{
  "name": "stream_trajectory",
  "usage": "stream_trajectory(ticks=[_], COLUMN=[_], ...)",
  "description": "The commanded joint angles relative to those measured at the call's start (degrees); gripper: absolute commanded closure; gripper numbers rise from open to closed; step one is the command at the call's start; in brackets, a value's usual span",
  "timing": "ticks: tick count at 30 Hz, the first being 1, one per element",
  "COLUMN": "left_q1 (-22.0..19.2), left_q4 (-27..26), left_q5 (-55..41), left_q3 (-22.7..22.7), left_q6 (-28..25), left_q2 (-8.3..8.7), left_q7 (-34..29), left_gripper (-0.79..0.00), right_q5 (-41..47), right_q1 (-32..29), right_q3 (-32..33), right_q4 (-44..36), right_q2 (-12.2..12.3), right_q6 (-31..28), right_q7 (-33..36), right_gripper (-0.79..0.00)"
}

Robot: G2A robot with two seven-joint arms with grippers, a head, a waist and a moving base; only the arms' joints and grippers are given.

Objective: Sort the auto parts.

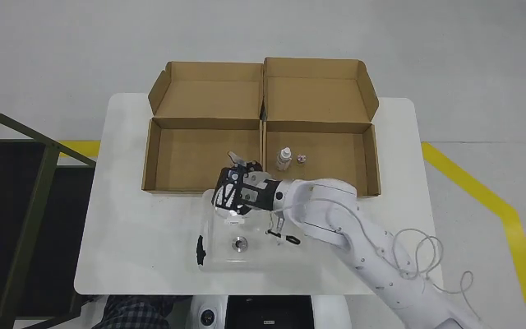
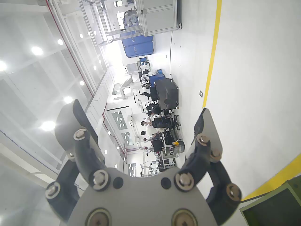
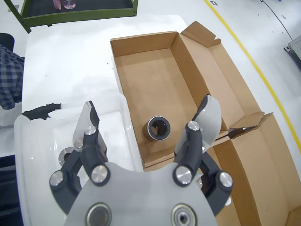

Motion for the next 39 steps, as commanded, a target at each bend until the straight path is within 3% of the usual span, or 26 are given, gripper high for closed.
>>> stream_trajectory(ticks=[1, 10, 20, 29, 39], left_q1=[0.0, 0.0, 0.0, 0.0, 0.0], left_q4=[0.0, 0.0, 0.0, 0.0, 0.0], left_q5=[0.0, 0.0, 0.0, 0.0, 0.0], left_q3=[0.0, 0.0, 0.0, 0.0, 0.0], left_q6=[0.0, 0.0, 0.0, 0.0, 0.0], left_q2=[0.0, 0.0, 0.0, 0.0, 0.0], left_q7=[0.0, 0.0, 0.0, 0.0, 0.0], left_gripper=[-0.785, -0.785, -0.785, -0.785, -0.785], right_q5=[-0.9, -3.92, -7.18, -7.28, -4.92], right_q1=[-1.62, -7.89, -10.62, -11.84, -8.96], right_q3=[-0.1, -0.72, -1.5, -1.61, -4.68], right_q4=[-1.31, -3.39, -1.55, 0.56, 6.3], right_q2=[0.3, 1.65, 2.53, 2.99, 2.03], right_q6=[-0.98, -6.4, -9.98, -10.68, -9.75], right_q7=[0.06, -0.55, -1.37, 0.14, 1.39], right_gripper=[-0.708, -0.696, -0.683, -0.674, -0.622])
